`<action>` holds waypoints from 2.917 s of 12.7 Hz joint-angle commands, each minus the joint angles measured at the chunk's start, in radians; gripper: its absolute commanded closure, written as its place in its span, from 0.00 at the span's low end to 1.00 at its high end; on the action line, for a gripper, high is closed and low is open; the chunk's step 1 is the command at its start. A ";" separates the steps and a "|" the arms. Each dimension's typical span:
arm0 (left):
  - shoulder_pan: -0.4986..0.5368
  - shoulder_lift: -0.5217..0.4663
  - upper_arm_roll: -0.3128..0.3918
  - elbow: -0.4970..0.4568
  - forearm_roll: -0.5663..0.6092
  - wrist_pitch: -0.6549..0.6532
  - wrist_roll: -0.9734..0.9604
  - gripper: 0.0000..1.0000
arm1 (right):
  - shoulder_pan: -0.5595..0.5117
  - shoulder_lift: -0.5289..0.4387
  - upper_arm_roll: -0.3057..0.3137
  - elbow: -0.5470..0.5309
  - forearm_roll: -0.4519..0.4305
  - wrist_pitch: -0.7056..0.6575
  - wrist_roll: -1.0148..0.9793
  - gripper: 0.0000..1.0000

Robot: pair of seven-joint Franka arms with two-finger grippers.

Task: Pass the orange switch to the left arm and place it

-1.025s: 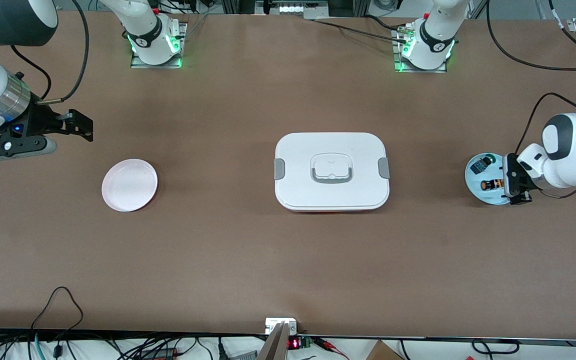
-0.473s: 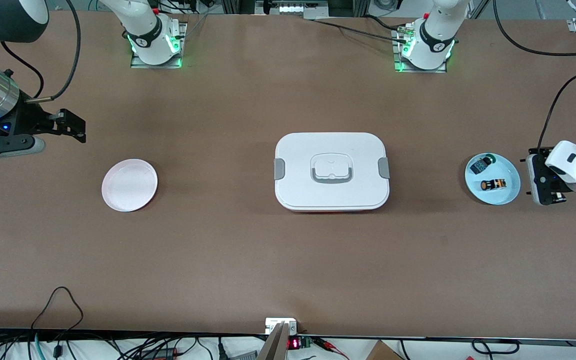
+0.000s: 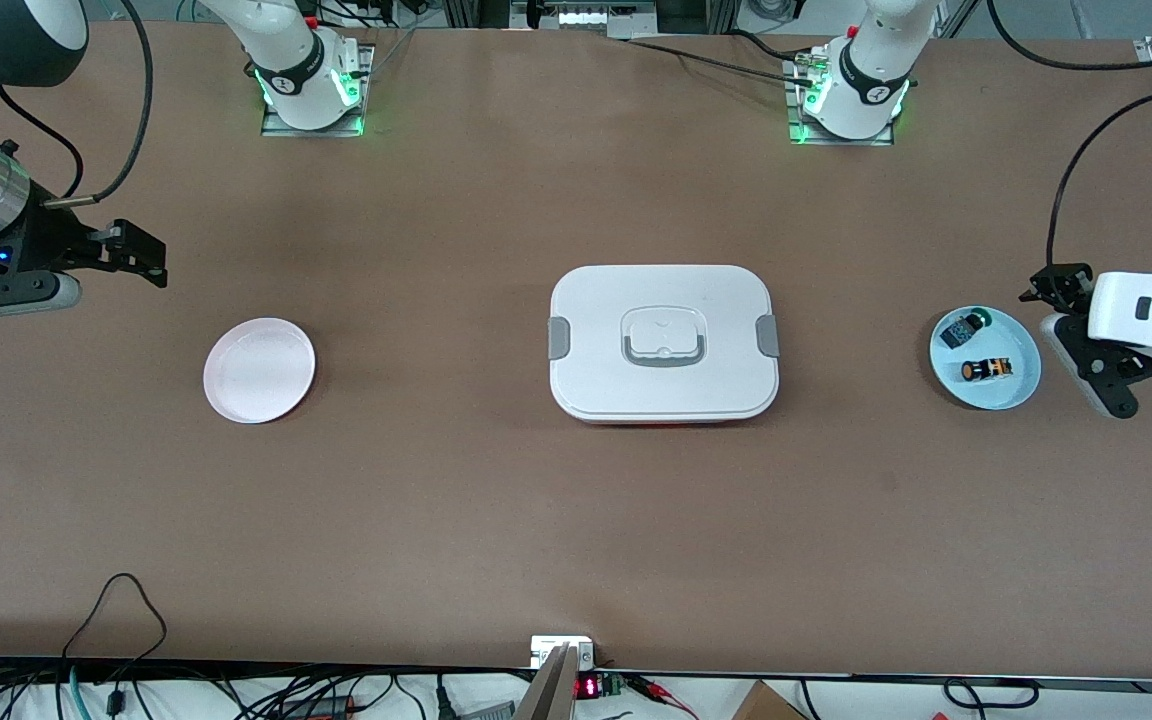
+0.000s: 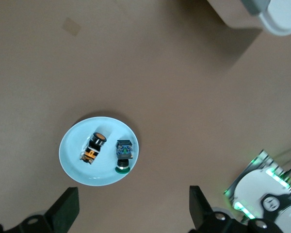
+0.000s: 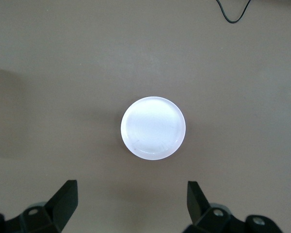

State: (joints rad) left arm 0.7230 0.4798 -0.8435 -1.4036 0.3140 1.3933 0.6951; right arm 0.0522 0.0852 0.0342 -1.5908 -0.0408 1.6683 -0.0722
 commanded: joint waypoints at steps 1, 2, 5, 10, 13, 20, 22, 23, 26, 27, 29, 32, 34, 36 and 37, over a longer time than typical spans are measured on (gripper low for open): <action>0.003 0.008 -0.066 0.038 -0.022 -0.039 -0.223 0.00 | -0.011 0.004 -0.002 0.015 0.012 -0.013 -0.018 0.00; 0.001 0.005 -0.092 0.038 -0.023 -0.039 -0.311 0.00 | -0.026 0.007 -0.003 0.015 0.012 -0.013 -0.017 0.00; -0.186 -0.122 0.084 0.037 -0.070 -0.028 -0.536 0.00 | -0.029 0.019 -0.004 0.017 0.021 -0.004 -0.006 0.00; -0.540 -0.332 0.627 -0.157 -0.412 0.229 -0.725 0.00 | -0.029 0.018 -0.002 0.015 0.019 -0.013 -0.003 0.00; -0.710 -0.461 0.740 -0.299 -0.236 0.294 -0.779 0.00 | -0.031 0.018 -0.002 0.015 0.019 -0.013 -0.001 0.00; -0.784 -0.497 0.840 -0.330 -0.316 0.311 -0.769 0.00 | -0.031 0.019 -0.002 0.015 0.021 -0.013 -0.001 0.00; -0.784 -0.495 0.839 -0.322 -0.320 0.299 -0.782 0.00 | -0.032 0.019 -0.003 0.015 0.019 -0.013 -0.001 0.00; -0.786 -0.491 0.833 -0.316 -0.320 0.296 -0.786 0.00 | -0.032 0.021 -0.004 0.015 0.021 -0.013 -0.003 0.00; -0.787 -0.491 0.828 -0.313 -0.320 0.296 -0.798 0.00 | -0.035 0.021 -0.004 0.015 0.019 -0.013 -0.004 0.00; -0.787 -0.489 0.827 -0.313 -0.320 0.296 -0.798 0.00 | -0.035 0.021 -0.004 0.015 0.021 -0.013 -0.004 0.00; -0.787 -0.486 0.827 -0.311 -0.320 0.296 -0.798 0.00 | -0.037 0.021 -0.004 0.015 0.021 -0.013 -0.006 0.00; -0.787 -0.469 0.828 -0.284 -0.322 0.293 -0.798 0.00 | -0.037 0.024 -0.004 0.015 0.021 -0.013 -0.008 0.00; -0.787 -0.469 0.828 -0.284 -0.320 0.291 -0.798 0.00 | -0.037 0.024 -0.004 0.015 0.019 -0.013 -0.008 0.00; -0.787 -0.469 0.828 -0.282 -0.320 0.291 -0.795 0.00 | -0.037 0.024 -0.004 0.015 0.019 -0.013 -0.008 0.00; -0.790 -0.466 0.828 -0.281 -0.320 0.291 -0.787 0.00 | -0.037 0.024 -0.004 0.015 0.021 -0.013 -0.008 0.00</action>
State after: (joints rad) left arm -0.0586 0.0155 -0.0203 -1.6958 0.0015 1.6876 -0.0933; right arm 0.0216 0.1061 0.0298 -1.5906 -0.0373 1.6676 -0.0731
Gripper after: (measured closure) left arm 0.000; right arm 0.000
